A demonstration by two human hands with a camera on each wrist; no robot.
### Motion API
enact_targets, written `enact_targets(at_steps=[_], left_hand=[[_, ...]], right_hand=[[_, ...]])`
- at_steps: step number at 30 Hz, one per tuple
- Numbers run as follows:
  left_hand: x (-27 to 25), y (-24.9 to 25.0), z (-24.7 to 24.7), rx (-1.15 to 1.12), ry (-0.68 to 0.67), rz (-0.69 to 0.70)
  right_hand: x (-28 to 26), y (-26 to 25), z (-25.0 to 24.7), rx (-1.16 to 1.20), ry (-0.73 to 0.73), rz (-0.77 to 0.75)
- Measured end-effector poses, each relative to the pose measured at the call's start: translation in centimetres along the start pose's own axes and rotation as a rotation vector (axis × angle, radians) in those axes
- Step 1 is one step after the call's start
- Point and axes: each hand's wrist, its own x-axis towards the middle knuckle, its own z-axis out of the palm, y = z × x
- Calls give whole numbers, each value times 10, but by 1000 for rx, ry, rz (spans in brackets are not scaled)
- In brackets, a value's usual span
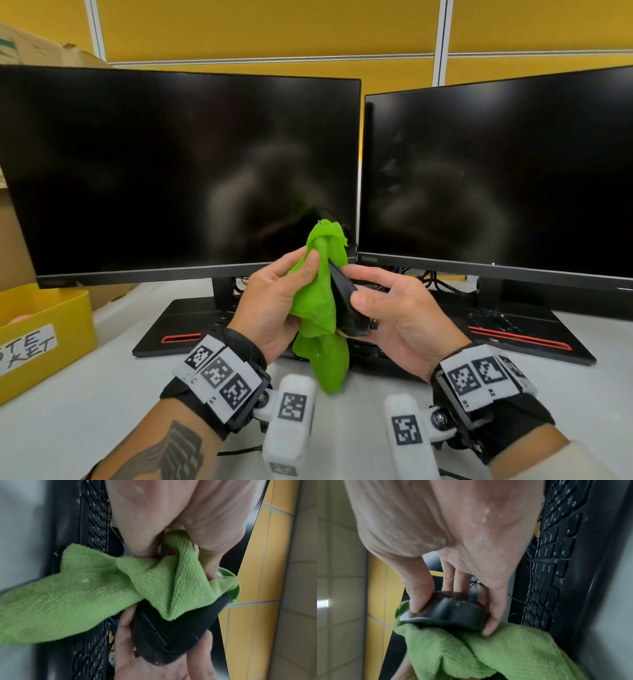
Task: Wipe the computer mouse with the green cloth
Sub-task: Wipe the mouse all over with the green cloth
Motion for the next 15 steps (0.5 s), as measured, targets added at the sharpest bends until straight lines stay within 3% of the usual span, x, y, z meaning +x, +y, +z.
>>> enact_targets(at_steps=[15], left_hand=[[4, -1, -6, 63, 18, 41]], right_hand=[[2, 0, -6, 61, -51, 49]])
